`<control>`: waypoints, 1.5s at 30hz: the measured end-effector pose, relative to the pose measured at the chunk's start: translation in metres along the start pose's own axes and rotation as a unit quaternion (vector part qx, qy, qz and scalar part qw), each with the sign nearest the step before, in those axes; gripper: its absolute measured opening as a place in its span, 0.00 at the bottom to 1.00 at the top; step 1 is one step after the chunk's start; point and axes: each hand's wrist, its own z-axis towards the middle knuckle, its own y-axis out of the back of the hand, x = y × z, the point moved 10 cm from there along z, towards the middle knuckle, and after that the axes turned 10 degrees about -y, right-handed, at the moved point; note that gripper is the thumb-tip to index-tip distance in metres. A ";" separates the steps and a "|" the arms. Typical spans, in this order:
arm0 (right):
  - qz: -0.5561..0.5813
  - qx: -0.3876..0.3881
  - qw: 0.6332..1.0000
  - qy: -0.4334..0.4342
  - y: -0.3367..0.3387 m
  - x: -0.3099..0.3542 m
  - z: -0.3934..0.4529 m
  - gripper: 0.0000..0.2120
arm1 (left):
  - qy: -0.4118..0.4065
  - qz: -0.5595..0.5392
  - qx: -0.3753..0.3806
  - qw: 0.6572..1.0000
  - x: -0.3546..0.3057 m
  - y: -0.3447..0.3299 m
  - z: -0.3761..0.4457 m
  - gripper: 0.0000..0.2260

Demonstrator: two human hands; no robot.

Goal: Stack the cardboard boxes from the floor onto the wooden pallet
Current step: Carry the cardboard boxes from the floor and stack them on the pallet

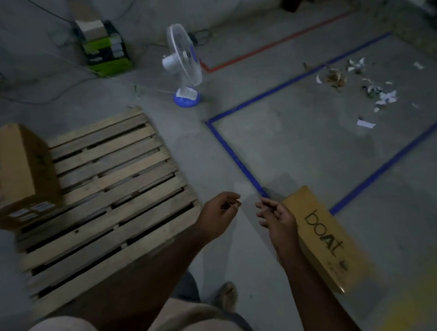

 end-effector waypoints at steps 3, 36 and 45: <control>-0.003 -0.023 1.000 -0.020 0.040 0.002 0.034 0.08 | 0.006 0.003 0.022 1.000 0.002 -0.044 0.031 0.10; -0.183 0.070 0.969 -0.151 0.450 -0.239 0.384 0.24 | 0.211 0.124 0.090 0.965 0.185 -0.597 0.117 0.16; -0.540 0.016 0.831 -0.137 0.524 -0.398 0.490 0.46 | 0.190 0.205 0.181 0.943 0.318 -0.701 0.120 0.11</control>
